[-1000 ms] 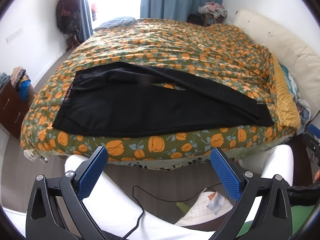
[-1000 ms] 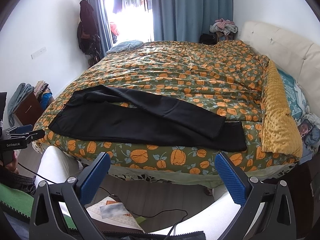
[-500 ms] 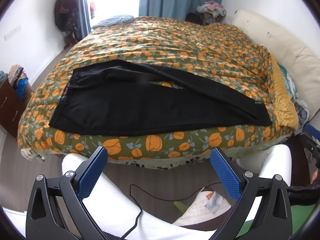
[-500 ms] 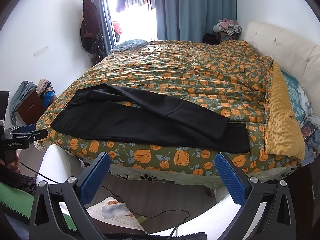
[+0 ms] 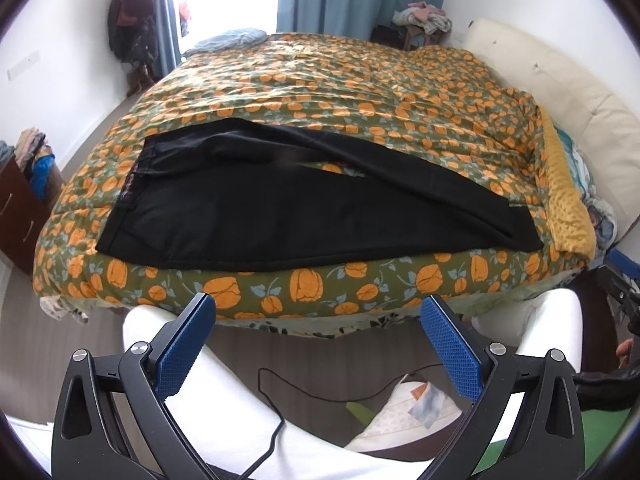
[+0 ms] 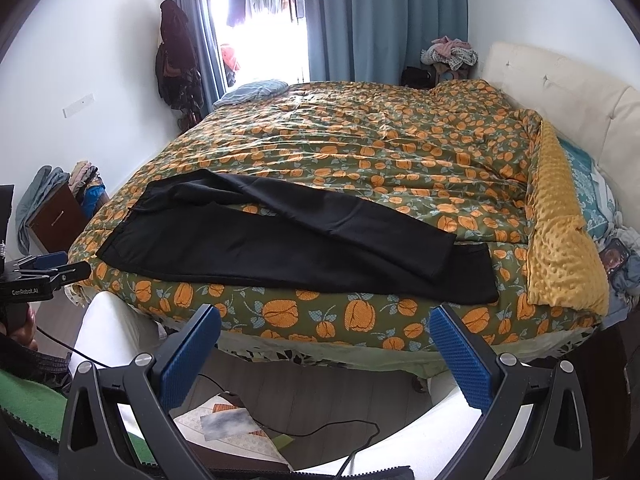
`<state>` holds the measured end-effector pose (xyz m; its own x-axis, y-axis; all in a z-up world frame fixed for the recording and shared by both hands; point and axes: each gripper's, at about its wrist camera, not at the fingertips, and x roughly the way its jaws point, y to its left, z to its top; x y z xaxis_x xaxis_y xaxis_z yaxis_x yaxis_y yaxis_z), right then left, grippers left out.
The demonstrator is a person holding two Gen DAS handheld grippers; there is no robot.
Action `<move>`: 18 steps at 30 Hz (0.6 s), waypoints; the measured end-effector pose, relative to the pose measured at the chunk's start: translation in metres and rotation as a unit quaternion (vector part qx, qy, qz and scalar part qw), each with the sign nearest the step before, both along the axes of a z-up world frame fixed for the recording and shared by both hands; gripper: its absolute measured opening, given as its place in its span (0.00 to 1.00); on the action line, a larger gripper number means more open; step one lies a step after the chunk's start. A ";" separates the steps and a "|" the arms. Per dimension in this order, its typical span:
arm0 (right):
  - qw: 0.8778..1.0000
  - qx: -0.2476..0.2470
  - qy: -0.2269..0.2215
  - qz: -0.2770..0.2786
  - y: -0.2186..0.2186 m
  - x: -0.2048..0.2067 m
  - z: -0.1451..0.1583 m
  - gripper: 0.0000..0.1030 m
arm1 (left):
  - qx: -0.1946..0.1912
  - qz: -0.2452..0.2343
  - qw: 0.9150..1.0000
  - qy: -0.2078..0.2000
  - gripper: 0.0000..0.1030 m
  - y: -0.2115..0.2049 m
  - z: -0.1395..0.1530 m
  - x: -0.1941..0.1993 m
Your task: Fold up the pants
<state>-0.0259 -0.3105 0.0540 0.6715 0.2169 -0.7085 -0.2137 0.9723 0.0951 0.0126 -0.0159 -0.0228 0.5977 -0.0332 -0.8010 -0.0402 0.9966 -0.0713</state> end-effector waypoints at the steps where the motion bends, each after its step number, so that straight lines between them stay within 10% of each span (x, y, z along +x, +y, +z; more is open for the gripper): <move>1: 1.000 0.001 0.001 0.000 0.000 0.000 0.000 1.00 | 0.000 -0.001 1.000 0.000 0.99 0.000 0.000 0.000; 18: 1.000 -0.003 0.009 0.013 0.006 -0.001 -0.004 1.00 | -0.002 -0.002 1.000 0.002 0.99 0.005 -0.002 0.001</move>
